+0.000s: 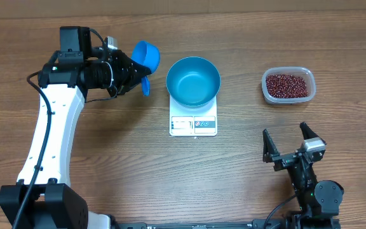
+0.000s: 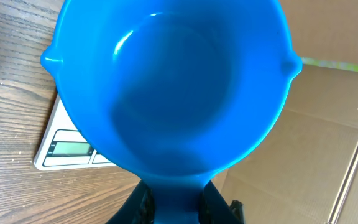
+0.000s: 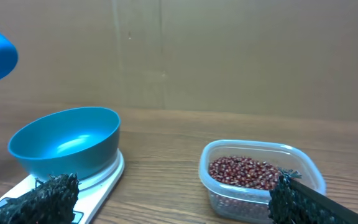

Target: Scoop item into bowl and weigh 150g on scale

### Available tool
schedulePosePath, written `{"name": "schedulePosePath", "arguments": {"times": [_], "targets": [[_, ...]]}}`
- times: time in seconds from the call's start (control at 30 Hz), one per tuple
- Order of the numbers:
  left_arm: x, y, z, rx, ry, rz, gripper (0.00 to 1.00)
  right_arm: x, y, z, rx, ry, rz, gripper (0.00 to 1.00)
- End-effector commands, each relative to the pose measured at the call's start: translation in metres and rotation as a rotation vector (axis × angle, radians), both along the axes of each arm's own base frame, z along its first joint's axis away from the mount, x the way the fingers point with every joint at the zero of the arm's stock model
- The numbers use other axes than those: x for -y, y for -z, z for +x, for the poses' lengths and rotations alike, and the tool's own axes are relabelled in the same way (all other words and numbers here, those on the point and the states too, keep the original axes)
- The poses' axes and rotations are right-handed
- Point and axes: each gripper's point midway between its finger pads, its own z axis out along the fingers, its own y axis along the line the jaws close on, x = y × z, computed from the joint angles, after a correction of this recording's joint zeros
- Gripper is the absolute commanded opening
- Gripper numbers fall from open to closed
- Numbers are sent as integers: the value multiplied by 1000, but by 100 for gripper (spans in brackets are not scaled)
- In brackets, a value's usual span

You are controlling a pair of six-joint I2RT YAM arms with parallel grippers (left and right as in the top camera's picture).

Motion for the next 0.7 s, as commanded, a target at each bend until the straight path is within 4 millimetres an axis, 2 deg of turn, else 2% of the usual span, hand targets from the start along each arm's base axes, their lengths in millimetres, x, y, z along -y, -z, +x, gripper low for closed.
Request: {"name": "schedulePosePath", "arguments": {"times": [0.0,0.13,0.23,0.33,0.4,0.5,0.57,0.67], "targets": [[3,-14,-1,28,9,-24,7,-8,0,-2,10,-52,3,100],[3,-14,-1,28,9,-24,6,-10,-7,-3,25,-58,6,100],[3,-14,0,29,9,-24,6,0,-25,-5,23,-5,93,100],[3,-15,0,19,-1,-31,6,-1,-61,-13,25,-7,150,100],[3,-15,0,1,-15,-42,7,-1,-95,-22,16,-12,218,100],[5,-15,-1,-14,-19,-56,5,-2,-144,-28,-19,-12,232,100],[9,-17,-3,-20,-7,-75,4,-3,-165,-28,-83,-8,234,100],[17,-22,-7,-28,19,-110,4,-5,-181,-22,-230,-8,239,100]]}}
